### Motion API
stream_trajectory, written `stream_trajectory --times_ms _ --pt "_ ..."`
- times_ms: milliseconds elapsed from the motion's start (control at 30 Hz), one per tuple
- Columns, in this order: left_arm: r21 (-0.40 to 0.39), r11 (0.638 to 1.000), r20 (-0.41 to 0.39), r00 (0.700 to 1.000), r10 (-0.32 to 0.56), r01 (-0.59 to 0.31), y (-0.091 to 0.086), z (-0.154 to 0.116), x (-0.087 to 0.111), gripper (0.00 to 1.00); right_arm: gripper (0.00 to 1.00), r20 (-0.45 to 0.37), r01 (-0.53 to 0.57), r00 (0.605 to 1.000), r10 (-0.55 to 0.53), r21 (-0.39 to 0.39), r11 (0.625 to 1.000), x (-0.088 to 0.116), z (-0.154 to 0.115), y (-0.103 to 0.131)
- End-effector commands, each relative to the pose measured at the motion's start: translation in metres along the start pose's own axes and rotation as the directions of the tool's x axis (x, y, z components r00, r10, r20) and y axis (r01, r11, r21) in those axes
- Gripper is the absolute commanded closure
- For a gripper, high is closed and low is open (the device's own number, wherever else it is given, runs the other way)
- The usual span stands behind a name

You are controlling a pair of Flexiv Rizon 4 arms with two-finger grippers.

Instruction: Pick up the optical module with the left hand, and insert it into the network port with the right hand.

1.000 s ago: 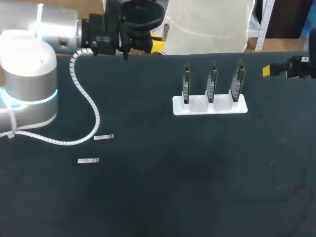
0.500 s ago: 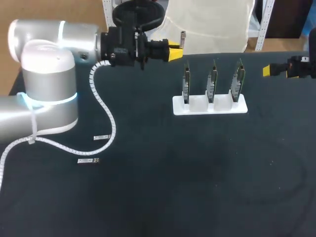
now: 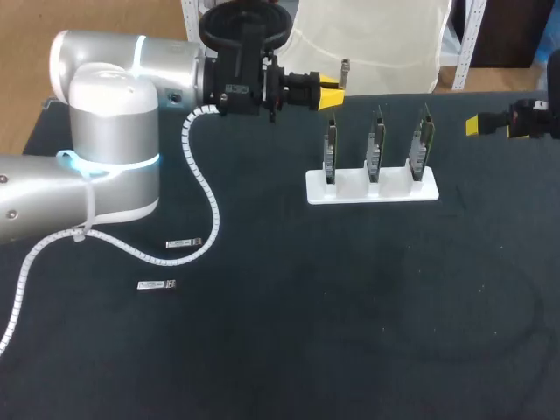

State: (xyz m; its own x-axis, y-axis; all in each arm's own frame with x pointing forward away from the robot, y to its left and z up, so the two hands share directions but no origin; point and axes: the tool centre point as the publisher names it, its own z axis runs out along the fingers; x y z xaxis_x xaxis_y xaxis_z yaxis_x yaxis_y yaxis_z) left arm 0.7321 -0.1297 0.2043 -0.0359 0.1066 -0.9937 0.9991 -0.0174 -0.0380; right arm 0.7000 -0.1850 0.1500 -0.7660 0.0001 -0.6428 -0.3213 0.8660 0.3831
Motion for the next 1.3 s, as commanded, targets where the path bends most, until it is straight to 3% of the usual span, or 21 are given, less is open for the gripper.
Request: stream_trajectory --times_ms 33,533,1300 --pt "0.005 1.000 0.014 1.000 0.001 -0.001 0.008 0.005 0.004 1.00 0.00 0.000 0.000 1.000 0.000 0.000 1.000 0.000 0.000 0.000" --pt "-0.081 0.994 0.005 0.997 0.071 -0.071 0.020 0.000 0.011 1.00 0.00 0.000 0.000 1.000 0.000 0.000 1.000 0.000 0.000 0.000" --pt "-0.082 0.995 -0.015 0.998 0.057 -0.058 0.027 -0.003 0.022 1.00 0.00 0.000 0.000 1.000 0.000 0.000 1.000 0.000 0.000 0.000"
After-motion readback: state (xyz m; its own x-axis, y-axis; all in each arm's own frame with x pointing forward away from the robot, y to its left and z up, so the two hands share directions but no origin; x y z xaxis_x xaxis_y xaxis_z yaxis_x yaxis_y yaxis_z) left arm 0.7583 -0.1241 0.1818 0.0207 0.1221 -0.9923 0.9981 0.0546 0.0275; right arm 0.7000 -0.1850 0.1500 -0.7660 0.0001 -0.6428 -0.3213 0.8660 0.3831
